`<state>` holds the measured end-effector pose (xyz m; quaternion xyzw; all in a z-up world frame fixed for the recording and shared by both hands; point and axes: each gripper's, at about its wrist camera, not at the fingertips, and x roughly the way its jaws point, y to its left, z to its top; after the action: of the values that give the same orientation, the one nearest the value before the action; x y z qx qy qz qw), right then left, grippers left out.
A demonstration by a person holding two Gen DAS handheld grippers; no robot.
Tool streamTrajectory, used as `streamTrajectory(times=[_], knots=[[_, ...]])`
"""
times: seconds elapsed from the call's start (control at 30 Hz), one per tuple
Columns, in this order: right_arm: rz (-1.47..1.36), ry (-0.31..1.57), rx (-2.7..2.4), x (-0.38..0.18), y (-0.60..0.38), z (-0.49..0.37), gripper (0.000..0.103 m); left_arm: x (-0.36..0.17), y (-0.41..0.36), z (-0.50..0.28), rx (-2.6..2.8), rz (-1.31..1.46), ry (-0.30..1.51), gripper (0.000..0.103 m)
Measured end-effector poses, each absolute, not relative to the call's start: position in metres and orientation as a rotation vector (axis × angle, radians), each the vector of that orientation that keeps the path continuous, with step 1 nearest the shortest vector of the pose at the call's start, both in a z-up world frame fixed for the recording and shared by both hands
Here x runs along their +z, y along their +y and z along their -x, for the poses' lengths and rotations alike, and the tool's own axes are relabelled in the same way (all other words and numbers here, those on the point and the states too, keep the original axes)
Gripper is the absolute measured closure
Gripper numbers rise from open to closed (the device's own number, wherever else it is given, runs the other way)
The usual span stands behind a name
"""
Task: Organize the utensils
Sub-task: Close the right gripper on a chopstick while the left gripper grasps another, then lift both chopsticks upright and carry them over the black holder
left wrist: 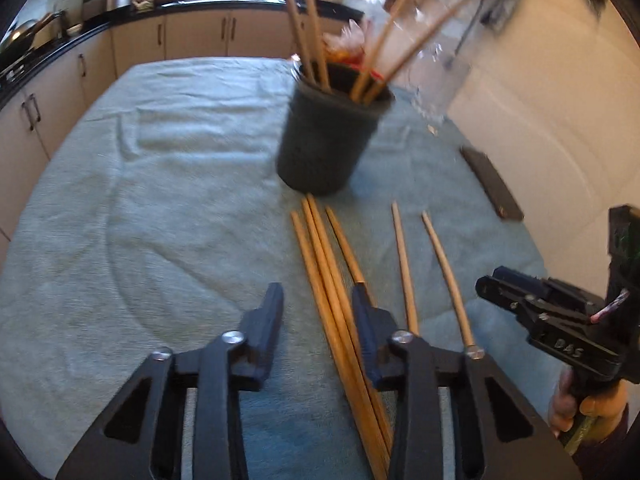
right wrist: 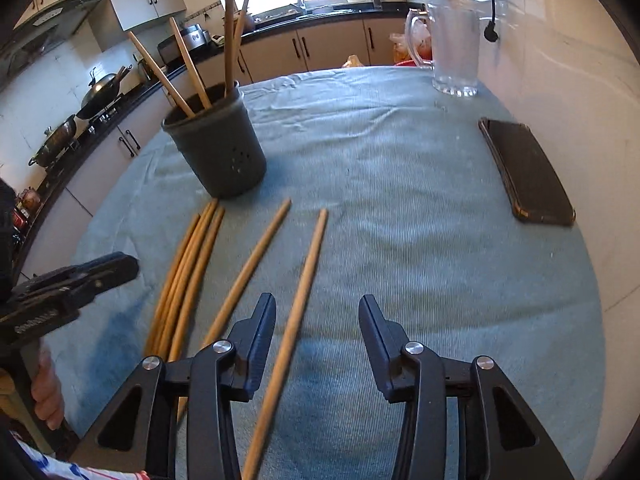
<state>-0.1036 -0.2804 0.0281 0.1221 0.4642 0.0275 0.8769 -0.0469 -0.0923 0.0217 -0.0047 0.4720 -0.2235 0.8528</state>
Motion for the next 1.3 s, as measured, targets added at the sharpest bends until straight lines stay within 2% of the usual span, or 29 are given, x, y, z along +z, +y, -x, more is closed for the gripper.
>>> streamTrajectory(times=[0.17,0.23,0.73,0.8,0.87,0.97,1.3], knots=[[-0.263,0.979,0.072,0.021,-0.279,0.102,0.056,0.004,-0.105,0.041,-0.473,-0.026,1.045,0.085],[-0.260,0.983,0.078,0.020,-0.275,0.102,0.056,0.002,-0.107,0.040,-0.473,-0.046,1.041,0.096],[-0.176,1.028,0.045,0.009,-0.264,0.089,0.056,0.006,-0.085,0.029,-0.397,-0.110,1.079,0.095],[-0.138,1.035,0.038,0.008,-0.259,0.083,0.061,0.006,-0.084,0.027,-0.392,-0.094,1.094,0.095],[-0.118,1.052,0.032,0.008,-0.259,0.079,0.089,0.007,-0.082,0.026,-0.392,-0.078,1.111,0.095],[-0.148,1.093,0.044,0.008,-0.269,0.079,0.092,0.008,-0.078,0.025,-0.375,-0.096,1.133,0.095],[-0.201,1.246,0.039,0.008,-0.309,0.092,0.092,0.009,-0.069,0.009,-0.351,-0.123,1.232,0.093]])
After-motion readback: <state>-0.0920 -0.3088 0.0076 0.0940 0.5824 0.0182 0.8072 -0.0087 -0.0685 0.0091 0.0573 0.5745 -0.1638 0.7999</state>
